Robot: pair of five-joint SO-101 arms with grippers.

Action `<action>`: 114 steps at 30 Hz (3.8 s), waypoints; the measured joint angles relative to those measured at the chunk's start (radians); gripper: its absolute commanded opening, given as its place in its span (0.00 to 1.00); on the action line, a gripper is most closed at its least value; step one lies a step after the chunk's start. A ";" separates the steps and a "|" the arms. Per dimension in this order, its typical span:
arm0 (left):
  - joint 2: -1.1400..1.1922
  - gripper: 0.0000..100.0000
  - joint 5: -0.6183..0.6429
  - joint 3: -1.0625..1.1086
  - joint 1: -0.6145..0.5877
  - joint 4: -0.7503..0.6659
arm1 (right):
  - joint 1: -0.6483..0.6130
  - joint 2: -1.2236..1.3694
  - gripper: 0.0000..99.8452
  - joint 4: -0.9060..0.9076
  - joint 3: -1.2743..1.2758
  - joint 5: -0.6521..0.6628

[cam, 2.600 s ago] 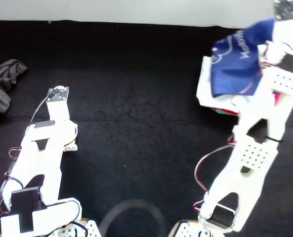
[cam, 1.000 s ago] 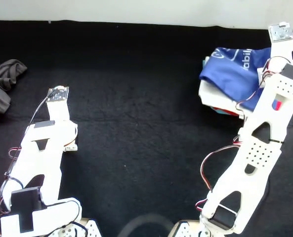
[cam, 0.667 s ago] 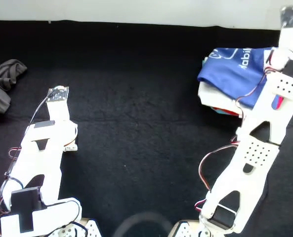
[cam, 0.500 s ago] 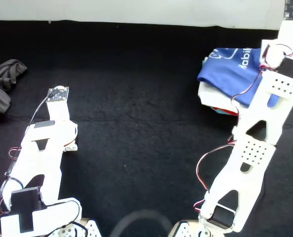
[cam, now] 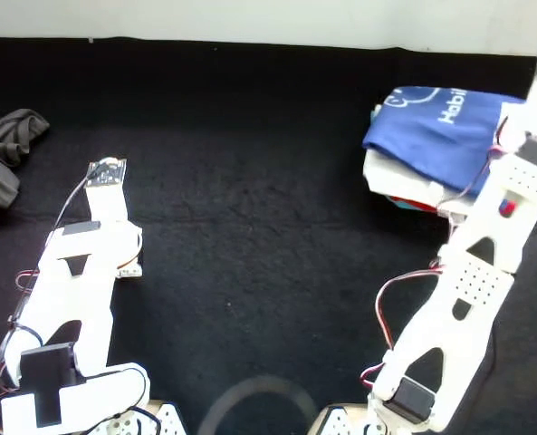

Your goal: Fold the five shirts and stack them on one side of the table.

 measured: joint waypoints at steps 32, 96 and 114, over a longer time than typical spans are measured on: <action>0.000 0.01 0.000 0.000 0.000 0.000 | -0.425 -0.244 0.05 0.667 -0.110 -0.009; 0.000 0.01 0.000 0.000 0.000 0.000 | -0.514 -1.059 0.04 0.868 0.621 0.025; 0.000 0.01 0.000 0.000 0.000 0.000 | -0.720 -1.973 0.04 0.414 2.154 0.011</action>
